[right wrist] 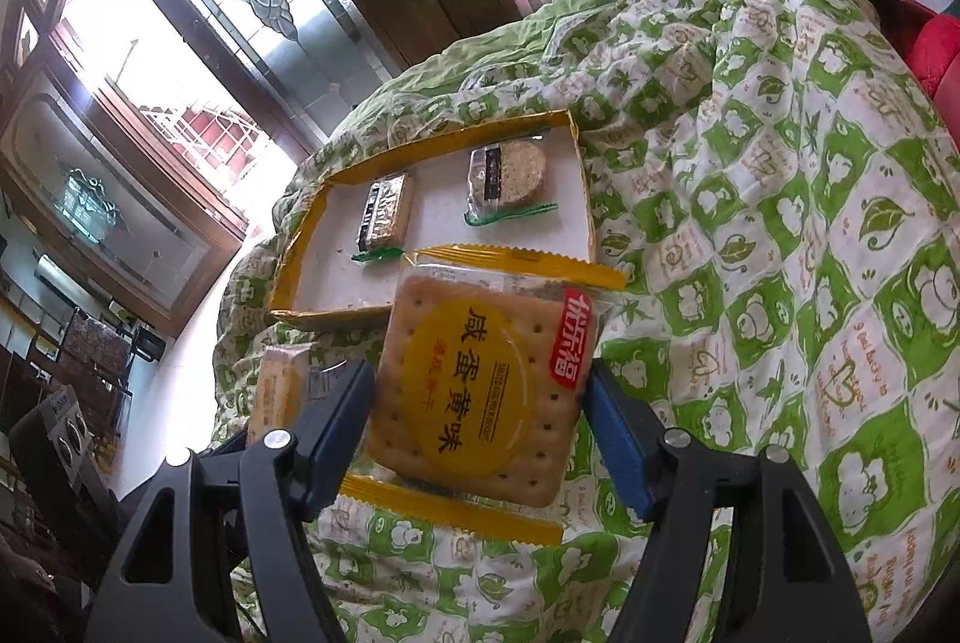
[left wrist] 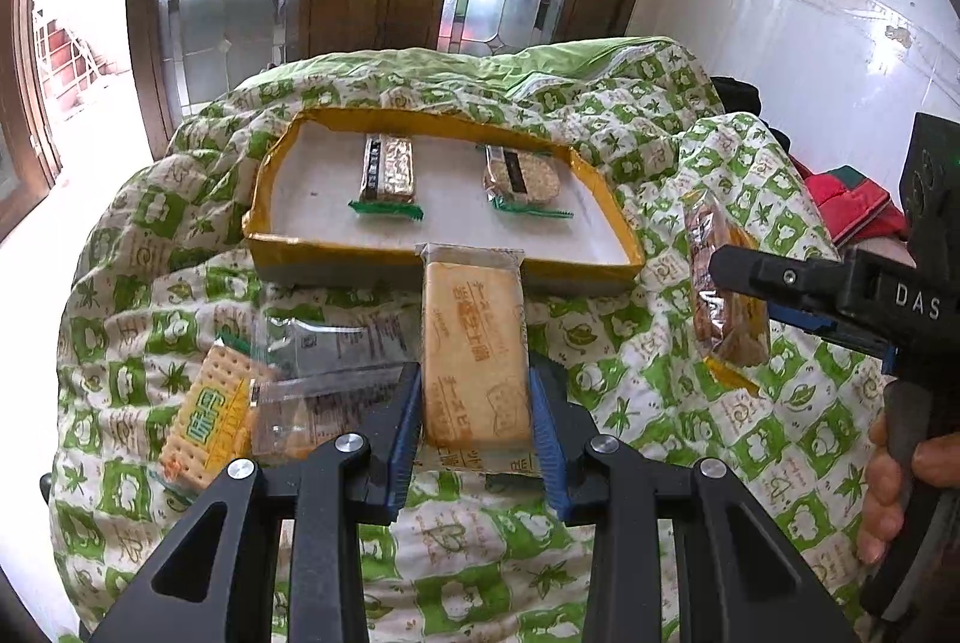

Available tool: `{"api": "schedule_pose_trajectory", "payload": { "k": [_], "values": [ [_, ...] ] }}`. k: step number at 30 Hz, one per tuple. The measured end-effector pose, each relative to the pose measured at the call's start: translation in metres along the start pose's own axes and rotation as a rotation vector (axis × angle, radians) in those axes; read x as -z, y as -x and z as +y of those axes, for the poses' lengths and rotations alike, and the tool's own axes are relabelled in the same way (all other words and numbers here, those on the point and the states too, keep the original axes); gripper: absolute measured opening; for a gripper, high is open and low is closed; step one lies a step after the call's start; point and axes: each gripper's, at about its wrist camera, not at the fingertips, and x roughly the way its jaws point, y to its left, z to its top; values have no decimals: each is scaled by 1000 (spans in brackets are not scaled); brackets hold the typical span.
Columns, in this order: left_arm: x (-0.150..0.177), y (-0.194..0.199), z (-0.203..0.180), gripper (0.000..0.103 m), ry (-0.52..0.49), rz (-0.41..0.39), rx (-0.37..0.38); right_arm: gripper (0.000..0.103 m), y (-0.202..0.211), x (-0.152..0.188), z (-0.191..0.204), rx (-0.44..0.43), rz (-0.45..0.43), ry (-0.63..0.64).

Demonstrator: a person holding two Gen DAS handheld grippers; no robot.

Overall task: Organize snacks
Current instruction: 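Carry the yellow pack over the tray while the left tool carries the beige biscuit pack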

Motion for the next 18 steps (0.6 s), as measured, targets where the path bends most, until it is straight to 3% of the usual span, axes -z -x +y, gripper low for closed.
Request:
{"api": "schedule_pose_trajectory", "payload": {
  "k": [18],
  "values": [
    [-18,-4,-1,36,-13,-14,-5,71,-5,-6,-3,9,-1,8]
  ]
}}
